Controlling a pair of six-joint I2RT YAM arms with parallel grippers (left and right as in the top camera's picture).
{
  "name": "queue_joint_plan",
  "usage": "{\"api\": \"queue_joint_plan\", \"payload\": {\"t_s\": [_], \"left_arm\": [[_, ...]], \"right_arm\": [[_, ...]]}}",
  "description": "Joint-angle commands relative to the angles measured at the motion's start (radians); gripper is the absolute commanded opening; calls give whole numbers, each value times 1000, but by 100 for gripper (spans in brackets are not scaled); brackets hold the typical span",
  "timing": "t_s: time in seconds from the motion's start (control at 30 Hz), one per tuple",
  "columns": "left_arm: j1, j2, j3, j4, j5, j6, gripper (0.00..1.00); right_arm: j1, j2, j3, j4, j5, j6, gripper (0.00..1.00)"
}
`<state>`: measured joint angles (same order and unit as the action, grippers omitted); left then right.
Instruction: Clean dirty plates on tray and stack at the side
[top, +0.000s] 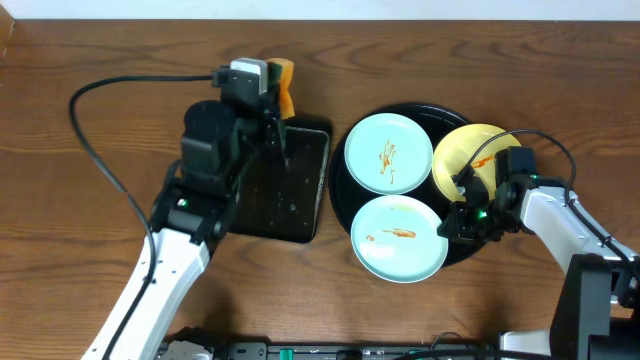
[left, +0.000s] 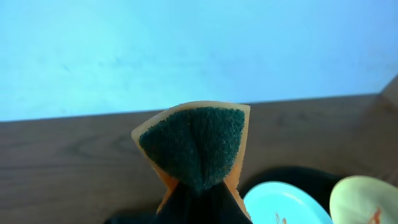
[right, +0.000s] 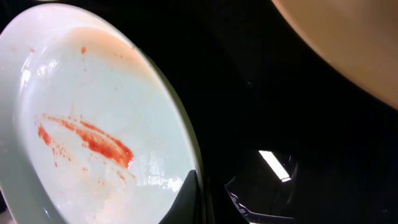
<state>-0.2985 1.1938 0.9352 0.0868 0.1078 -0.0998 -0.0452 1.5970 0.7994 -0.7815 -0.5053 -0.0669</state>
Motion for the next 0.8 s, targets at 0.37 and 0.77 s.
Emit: {"api": "queue_joint_plan", "payload": {"t_s": [0.37,0.77], "left_arm": [[1,-23,0,-3,-42,18,8],[1,-5,0,-3,-42,18,8]], "right_arm": [[8,11,5,0,-31,-16,1],[8,11,5,0,-31,-16,1]]}}
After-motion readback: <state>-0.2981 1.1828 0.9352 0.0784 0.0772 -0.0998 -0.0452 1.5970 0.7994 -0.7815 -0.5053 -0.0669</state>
